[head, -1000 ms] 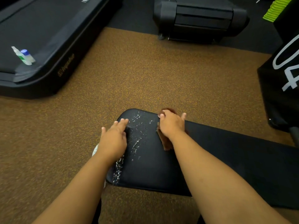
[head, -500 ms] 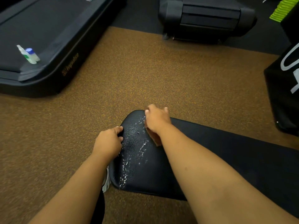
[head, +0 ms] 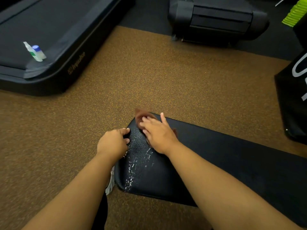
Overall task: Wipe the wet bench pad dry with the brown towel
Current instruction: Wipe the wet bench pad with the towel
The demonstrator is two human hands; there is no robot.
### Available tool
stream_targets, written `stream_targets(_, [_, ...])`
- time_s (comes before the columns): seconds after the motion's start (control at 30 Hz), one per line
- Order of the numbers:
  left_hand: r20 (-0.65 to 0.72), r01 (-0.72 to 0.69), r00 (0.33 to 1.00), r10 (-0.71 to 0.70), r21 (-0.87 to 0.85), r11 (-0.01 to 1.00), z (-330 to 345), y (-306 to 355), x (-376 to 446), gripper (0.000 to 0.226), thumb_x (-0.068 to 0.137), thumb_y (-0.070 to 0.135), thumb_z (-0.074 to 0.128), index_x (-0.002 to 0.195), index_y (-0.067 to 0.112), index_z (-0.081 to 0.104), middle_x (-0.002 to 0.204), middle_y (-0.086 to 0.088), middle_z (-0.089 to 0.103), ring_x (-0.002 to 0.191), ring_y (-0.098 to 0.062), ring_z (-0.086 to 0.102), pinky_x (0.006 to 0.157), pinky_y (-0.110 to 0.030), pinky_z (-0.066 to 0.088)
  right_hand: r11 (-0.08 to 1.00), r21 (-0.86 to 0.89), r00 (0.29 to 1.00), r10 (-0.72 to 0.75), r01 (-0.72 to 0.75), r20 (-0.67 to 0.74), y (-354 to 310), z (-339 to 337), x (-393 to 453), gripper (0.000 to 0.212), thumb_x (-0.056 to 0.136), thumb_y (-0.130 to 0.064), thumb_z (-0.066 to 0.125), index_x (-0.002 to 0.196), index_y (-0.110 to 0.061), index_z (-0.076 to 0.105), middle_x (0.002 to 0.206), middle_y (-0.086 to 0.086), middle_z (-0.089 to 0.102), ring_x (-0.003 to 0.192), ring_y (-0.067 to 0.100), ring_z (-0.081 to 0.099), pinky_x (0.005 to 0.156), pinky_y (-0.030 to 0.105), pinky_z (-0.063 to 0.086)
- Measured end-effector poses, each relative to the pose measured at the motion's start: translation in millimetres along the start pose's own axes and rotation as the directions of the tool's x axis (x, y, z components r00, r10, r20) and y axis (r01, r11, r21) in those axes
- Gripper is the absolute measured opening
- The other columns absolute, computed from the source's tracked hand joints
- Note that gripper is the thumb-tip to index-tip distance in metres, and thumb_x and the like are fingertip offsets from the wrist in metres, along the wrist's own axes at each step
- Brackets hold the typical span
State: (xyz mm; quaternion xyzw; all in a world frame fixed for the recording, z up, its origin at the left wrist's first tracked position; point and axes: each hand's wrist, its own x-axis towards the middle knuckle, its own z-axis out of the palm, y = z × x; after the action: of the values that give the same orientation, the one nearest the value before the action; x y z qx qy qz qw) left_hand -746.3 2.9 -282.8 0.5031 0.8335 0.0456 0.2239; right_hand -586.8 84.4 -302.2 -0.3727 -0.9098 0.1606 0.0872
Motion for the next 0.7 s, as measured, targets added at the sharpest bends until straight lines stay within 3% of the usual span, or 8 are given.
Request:
stream_targets(0.07, [0.0,0.032,0.999,-0.032,-0.085,0.996,0,-4,-1,0.044,0.09,0.03,0.061,0.132,0.04,0.052,0.127,0.001,0.064,0.11,-0.027,0.061,0.09,-0.036,0.051,0.998,-0.047,0.997,-0.049,0.046,-0.064,21,-4,-19,0.032,0.095,-0.018,0.048,0.125,-0.022,0.058,0.139,-0.002,0.052,0.132,0.014,0.042,0.111,0.052,-0.018])
stream_targets(0.23, [-0.03,0.06,0.997,-0.067,-0.187,0.981,3,-5,-3,0.042,0.087,0.029,0.065,0.127,0.041,0.057,0.121,0.002,0.067,0.113,-0.024,0.061,0.092,-0.032,0.049,0.879,-0.065,0.877,0.46,-0.472,-0.139,29,-17,-9,0.025,0.098,-0.021,0.038,0.117,-0.022,0.054,0.126,-0.001,0.057,0.127,0.017,0.043,0.113,0.057,-0.008])
stream_targets(0.33, [-0.033,0.07,0.996,-0.079,-0.208,0.976,1,-5,-2,0.042,0.086,0.028,0.067,0.125,0.04,0.059,0.121,0.003,0.068,0.113,-0.023,0.061,0.092,-0.031,0.047,0.984,-0.041,0.984,0.175,-0.176,-0.022,4,-5,-18,0.032,0.098,-0.022,0.04,0.127,-0.019,0.053,0.141,0.003,0.048,0.135,0.017,0.035,0.116,0.049,-0.005])
stream_targets(0.43, [-0.026,0.068,0.997,-0.075,-0.199,0.978,2,-8,0,0.042,0.085,0.029,0.068,0.124,0.041,0.06,0.122,0.004,0.067,0.113,-0.024,0.06,0.091,-0.032,0.047,0.994,-0.023,0.994,-0.106,0.106,0.008,16,-6,-43,0.031,0.095,-0.021,0.048,0.124,-0.02,0.058,0.137,-0.002,0.054,0.132,0.014,0.042,0.112,0.052,-0.015])
stream_targets(0.5, [-0.024,0.076,0.996,-0.082,-0.195,0.978,3,-8,0,0.041,0.086,0.031,0.067,0.124,0.043,0.059,0.123,0.004,0.066,0.112,-0.024,0.06,0.091,-0.033,0.049,0.995,-0.097,0.999,-0.022,0.018,-0.041,29,-10,-40,0.03,0.096,-0.02,0.046,0.123,-0.025,0.057,0.138,-0.005,0.052,0.132,0.013,0.042,0.109,0.057,-0.019])
stream_targets(0.6, [-0.019,0.087,0.996,-0.092,-0.203,0.975,5,-8,1,0.042,0.087,0.03,0.066,0.125,0.043,0.058,0.124,0.004,0.066,0.112,-0.024,0.06,0.091,-0.034,0.049,0.929,-0.112,0.935,0.346,-0.353,-0.077,19,-10,-19,0.035,0.1,-0.023,0.034,0.133,-0.027,0.045,0.151,-0.007,0.035,0.141,0.011,0.024,0.109,0.062,-0.014])
stream_targets(0.63, [-0.016,0.091,0.995,-0.096,-0.201,0.975,5,-8,1,0.041,0.087,0.03,0.066,0.125,0.043,0.058,0.123,0.005,0.066,0.113,-0.024,0.06,0.091,-0.034,0.049,0.922,-0.1,0.927,0.369,-0.374,-0.06,10,-8,-16,0.037,0.1,-0.024,0.033,0.135,-0.027,0.041,0.152,-0.007,0.032,0.142,0.012,0.021,0.11,0.062,-0.011])
stream_targets(0.7, [-0.017,0.092,0.995,-0.097,-0.188,0.978,5,-8,2,0.041,0.086,0.031,0.067,0.124,0.044,0.058,0.122,0.006,0.067,0.114,-0.025,0.059,0.094,-0.035,0.048,0.981,-0.083,0.983,0.18,-0.176,0.045,-7,-2,-22,0.039,0.099,-0.024,0.036,0.137,-0.026,0.042,0.152,-0.006,0.033,0.142,0.013,0.021,0.112,0.059,-0.01])
